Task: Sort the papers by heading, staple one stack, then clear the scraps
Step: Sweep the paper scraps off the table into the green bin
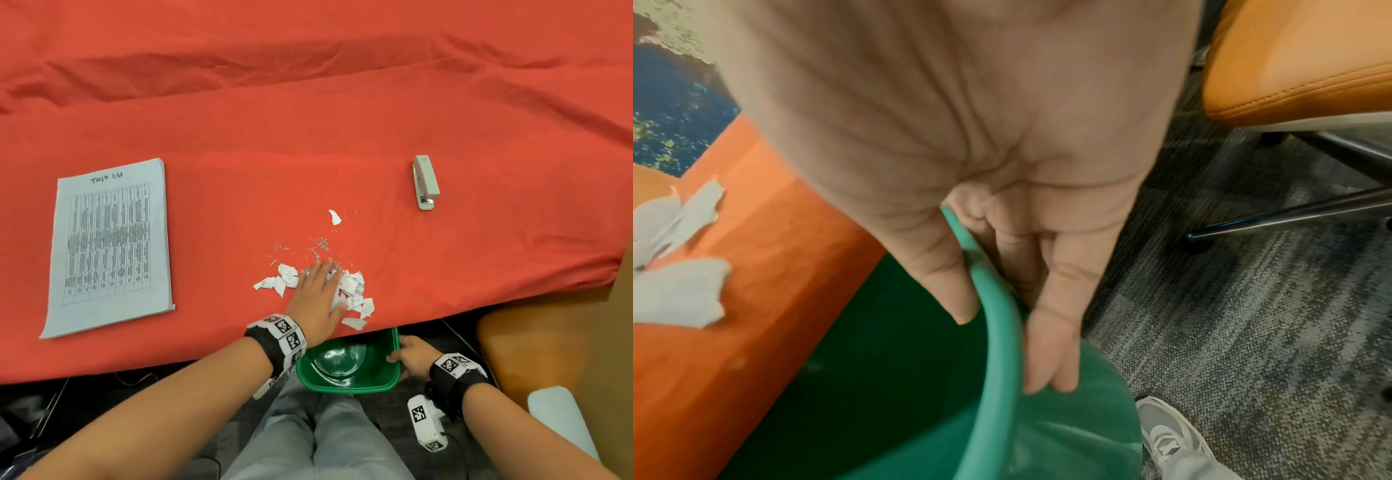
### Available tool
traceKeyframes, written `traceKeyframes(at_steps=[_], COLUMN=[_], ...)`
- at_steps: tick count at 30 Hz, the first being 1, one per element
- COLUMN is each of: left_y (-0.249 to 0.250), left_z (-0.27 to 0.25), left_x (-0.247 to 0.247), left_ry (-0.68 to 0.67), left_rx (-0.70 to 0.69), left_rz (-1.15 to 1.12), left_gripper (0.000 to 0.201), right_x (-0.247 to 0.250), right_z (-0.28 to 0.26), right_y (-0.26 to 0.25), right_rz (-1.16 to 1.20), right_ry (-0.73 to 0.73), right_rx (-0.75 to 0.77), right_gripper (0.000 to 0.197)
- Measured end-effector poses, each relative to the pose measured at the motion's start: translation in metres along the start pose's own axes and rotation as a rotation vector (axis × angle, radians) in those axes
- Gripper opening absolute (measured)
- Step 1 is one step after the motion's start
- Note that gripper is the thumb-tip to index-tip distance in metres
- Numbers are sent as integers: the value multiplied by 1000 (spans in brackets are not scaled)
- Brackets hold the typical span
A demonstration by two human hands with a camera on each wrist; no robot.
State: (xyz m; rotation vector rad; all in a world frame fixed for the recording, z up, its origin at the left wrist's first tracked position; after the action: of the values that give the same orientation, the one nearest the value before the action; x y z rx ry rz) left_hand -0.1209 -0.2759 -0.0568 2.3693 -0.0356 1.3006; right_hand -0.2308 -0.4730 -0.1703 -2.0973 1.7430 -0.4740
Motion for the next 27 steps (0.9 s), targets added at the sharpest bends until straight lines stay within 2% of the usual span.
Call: traceKeyframes(at_steps=[10, 15, 17, 18, 20, 22, 24, 25, 27], left_y=[22, 22, 22, 20, 9, -13, -42, -56, -76], left_z=[-48, -70, -76, -76, -75, -70, -61, -55, -43], left_x=[-45, -72, -67, -59, -34, -8, 11, 15, 15], left_ry=[-36, -217, -251, -226, -82, 111, 258, 279, 231], left_rx=[-200, -294, -300, -285, -217, -78, 97, 184, 308], left_rz=[74, 23, -92, -164, -278, -314, -281, -254, -205], left_gripper=[61, 55, 47, 44, 40, 39, 46, 54, 70], right_x=[-6, -9, -9, -9, -9, -10, -12, -13, -15], right_z=[-1, -3, -3, -3, -3, -3, -3, -3, -2], right_y=[7, 3, 1, 0, -1, -2, -4, -5, -6], right_rz=[-34, -36, -46, -50, -51, -45, -39, -37, -40], right_ry=[0, -13, -9, -5, 1, 0, -3, -4, -10], right_rx=[-9, 2, 4, 5, 4, 0, 3, 3, 7], right_gripper=[28, 25, 24, 24, 23, 23, 22, 22, 23])
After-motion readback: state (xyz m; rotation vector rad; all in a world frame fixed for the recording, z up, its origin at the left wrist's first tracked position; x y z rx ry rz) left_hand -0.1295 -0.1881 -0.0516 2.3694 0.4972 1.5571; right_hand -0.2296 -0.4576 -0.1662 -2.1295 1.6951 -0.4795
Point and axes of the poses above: each hand's wrist, its own z-axis towards the middle knuckle, its own x-axis out of the back of the hand, y = z × x, the point moved 5 cm from there along z, towards the middle knuckle, and after that the axes turned 7 degrees about x, right-handed, at the moved point
